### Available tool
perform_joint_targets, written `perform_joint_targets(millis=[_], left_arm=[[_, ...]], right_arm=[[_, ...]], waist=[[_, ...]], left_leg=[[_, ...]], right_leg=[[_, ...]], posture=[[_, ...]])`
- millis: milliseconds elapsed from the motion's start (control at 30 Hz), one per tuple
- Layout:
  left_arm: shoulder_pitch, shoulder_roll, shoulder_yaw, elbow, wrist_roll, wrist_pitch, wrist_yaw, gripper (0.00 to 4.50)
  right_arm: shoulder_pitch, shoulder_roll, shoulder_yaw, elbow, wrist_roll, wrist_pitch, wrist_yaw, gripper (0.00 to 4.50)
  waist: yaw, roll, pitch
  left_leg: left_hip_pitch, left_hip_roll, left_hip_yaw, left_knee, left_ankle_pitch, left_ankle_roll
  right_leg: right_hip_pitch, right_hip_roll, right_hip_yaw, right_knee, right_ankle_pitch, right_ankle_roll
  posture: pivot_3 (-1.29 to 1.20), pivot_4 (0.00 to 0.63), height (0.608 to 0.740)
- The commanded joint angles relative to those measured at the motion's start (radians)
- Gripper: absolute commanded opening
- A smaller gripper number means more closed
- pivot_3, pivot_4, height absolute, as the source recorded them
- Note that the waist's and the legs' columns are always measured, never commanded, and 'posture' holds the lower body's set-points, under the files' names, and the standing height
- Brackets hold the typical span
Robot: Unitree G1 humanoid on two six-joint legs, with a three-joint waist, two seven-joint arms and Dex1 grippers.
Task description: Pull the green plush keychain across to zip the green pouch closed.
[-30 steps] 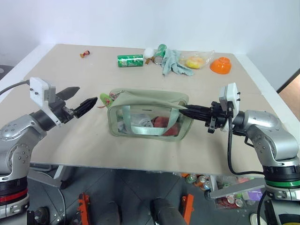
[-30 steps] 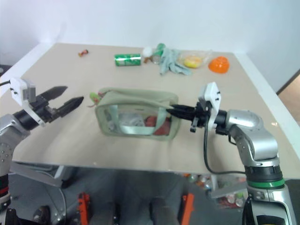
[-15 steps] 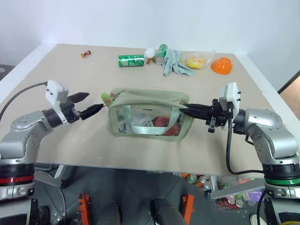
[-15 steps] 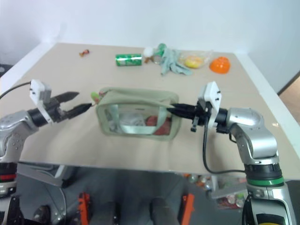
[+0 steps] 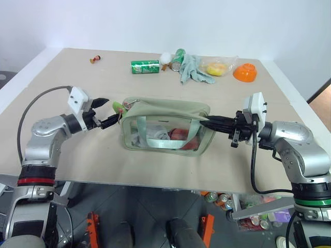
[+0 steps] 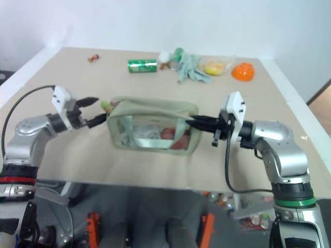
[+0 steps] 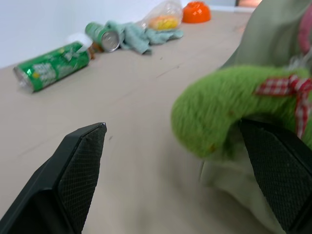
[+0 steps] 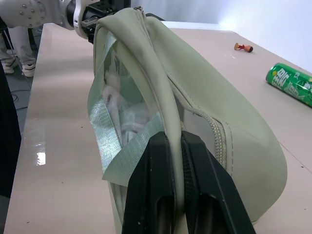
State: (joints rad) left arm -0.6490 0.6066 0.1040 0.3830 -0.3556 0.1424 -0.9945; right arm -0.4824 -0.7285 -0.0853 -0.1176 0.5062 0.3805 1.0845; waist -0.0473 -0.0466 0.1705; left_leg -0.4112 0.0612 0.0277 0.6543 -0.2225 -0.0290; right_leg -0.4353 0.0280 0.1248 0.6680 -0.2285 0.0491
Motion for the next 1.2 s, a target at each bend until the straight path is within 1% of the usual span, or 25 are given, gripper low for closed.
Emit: perform_joint_targets(millis=[33,67,133,300,367,467,567,667,800,933,1200], left_arm=[[-0.049,-0.008,-0.001,0.016,0.007,-0.053,-0.028,4.50],[-0.053,-0.014,-0.001,0.018,-0.002,-0.049,-0.038,3.99],[-0.057,-0.020,-0.001,0.021,-0.009,-0.050,-0.053,3.42],[-0.055,-0.024,0.017,0.010,-0.017,-0.034,-0.050,1.70],[-0.054,-0.027,0.042,-0.009,-0.045,-0.004,-0.034,0.97],[-0.058,-0.024,0.090,-0.039,-0.090,0.044,0.003,0.05],[-0.061,-0.022,0.128,-0.084,-0.132,0.094,0.039,0.01],[-0.062,-0.028,0.135,-0.149,-0.159,0.138,0.064,0.01],[-0.083,-0.047,0.097,-0.241,-0.179,0.176,0.074,0.01],[-0.125,-0.078,0.047,-0.290,-0.185,0.205,0.062,0.01],[-0.212,-0.131,-0.039,-0.278,-0.161,0.200,0.025,0.01]], right_arm=[[-0.009,-0.018,-0.026,-0.012,-0.005,-0.013,-0.006,0.06],[-0.010,-0.017,-0.024,-0.012,-0.005,-0.014,-0.007,0.00],[-0.011,-0.017,-0.022,-0.013,-0.005,-0.015,-0.007,0.00],[-0.014,-0.016,-0.020,-0.010,-0.007,-0.019,-0.007,0.00],[-0.014,-0.017,-0.020,-0.010,-0.008,-0.020,-0.006,0.00],[-0.014,-0.019,-0.020,-0.011,-0.008,-0.019,-0.006,0.00],[-0.014,-0.021,-0.022,-0.008,-0.009,-0.020,-0.005,0.00],[-0.013,-0.024,-0.021,-0.004,-0.012,-0.023,0.001,0.00],[-0.023,-0.027,-0.019,0.012,-0.018,-0.028,0.010,0.00],[-0.030,-0.027,-0.017,0.022,-0.023,-0.033,0.016,0.00],[-0.022,-0.027,-0.019,0.014,-0.025,-0.032,0.018,0.00]], waist=[[0.000,0.000,0.000],[0.000,0.000,0.000],[0.000,0.000,0.000],[0.000,0.000,0.000],[0.000,0.000,0.000],[0.000,0.000,0.000],[0.000,0.000,0.000],[0.000,0.000,0.000],[0.000,0.000,0.000],[0.001,0.000,0.000],[0.000,0.000,0.000]], left_leg=[[0.000,0.000,0.000,0.000,0.000,0.000],[0.000,0.000,0.000,0.000,0.000,0.000],[0.000,0.000,0.000,0.000,0.000,0.000],[0.000,0.000,0.000,0.000,0.000,0.000],[0.000,0.000,0.000,0.000,0.000,0.000],[0.000,0.000,0.000,0.000,0.000,0.000],[-0.001,0.000,-0.001,0.000,0.000,0.000],[-0.001,0.000,-0.001,0.000,0.000,0.000],[-0.001,0.000,-0.001,0.000,0.000,0.000],[-0.001,-0.001,-0.001,0.001,0.000,0.000],[0.000,-0.001,-0.001,0.001,0.000,0.000]], right_leg=[[0.000,0.000,0.000,0.000,0.000,0.000],[0.000,0.000,0.000,0.000,0.000,0.000],[0.000,0.000,0.000,0.000,0.000,0.000],[0.000,0.000,0.000,0.000,0.000,0.000],[0.000,0.000,0.000,0.000,0.000,0.000],[0.000,0.000,0.000,0.000,0.000,0.000],[0.000,0.000,0.000,0.000,0.000,0.000],[0.000,0.000,0.000,0.000,0.000,0.000],[0.000,0.000,0.000,0.000,0.000,0.000],[0.000,0.000,0.000,0.000,0.000,0.001],[0.001,0.000,0.000,0.000,0.000,0.001]], posture=[[0.00,0.150,0.740],[0.00,0.150,0.740],[0.00,0.150,0.740],[0.00,0.150,0.740],[0.00,0.150,0.740],[0.00,0.150,0.740],[0.00,0.150,0.740],[0.00,0.150,0.740],[0.00,0.150,0.740],[0.00,0.150,0.740],[0.00,0.150,0.740]])
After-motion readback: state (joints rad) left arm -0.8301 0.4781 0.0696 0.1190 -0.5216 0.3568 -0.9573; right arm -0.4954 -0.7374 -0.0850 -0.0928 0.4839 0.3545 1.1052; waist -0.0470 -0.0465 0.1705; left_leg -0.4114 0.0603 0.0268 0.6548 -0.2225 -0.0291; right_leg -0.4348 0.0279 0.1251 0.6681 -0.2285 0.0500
